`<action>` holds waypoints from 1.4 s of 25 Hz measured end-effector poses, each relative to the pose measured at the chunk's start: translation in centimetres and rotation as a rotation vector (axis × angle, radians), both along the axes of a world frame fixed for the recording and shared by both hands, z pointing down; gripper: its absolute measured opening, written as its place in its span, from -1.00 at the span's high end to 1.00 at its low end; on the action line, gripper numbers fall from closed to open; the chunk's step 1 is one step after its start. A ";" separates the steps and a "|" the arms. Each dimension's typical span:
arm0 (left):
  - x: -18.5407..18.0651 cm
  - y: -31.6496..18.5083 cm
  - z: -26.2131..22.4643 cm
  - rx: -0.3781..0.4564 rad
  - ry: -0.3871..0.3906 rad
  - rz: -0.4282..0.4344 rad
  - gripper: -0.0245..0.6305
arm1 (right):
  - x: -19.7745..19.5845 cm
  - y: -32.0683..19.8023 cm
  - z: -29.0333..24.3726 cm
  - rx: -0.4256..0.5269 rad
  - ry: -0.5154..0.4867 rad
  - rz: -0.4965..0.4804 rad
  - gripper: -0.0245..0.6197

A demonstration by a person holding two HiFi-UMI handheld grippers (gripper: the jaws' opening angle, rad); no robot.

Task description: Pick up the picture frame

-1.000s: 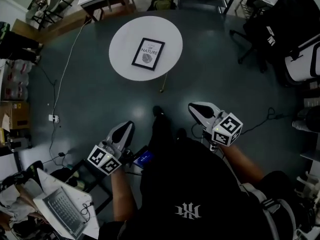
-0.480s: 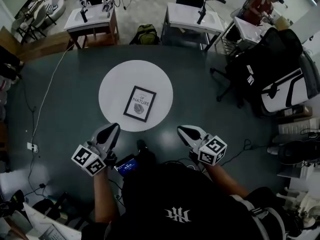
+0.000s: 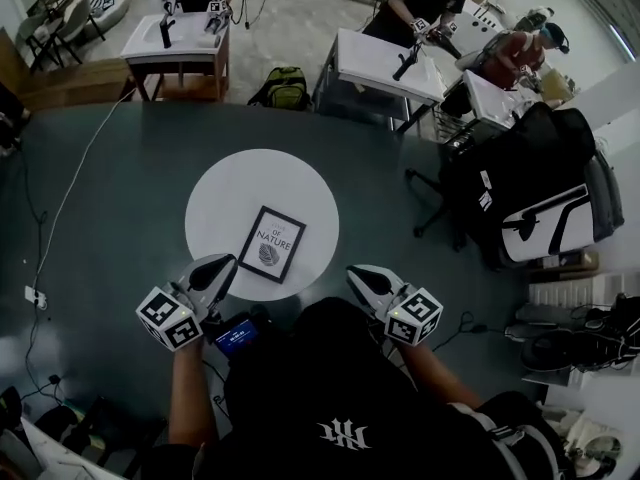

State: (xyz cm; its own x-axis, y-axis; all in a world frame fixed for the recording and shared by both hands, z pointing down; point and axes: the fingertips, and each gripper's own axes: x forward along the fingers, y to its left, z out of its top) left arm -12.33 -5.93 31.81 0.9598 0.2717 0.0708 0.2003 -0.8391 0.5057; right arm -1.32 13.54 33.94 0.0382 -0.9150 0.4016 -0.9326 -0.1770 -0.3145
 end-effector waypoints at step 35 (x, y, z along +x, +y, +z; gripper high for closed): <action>4.9 0.3 20.9 -0.276 -0.452 -0.769 0.84 | 10.7 -18.4 23.5 -0.333 -0.160 -0.975 0.68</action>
State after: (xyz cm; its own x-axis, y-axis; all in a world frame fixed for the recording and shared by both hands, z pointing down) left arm -7.42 -5.64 52.75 0.7800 -0.3638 0.5091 -0.6248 -0.4981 0.6012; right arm 9.37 -4.88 57.43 -0.7337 -0.3621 0.5750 -0.6694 0.5301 -0.5204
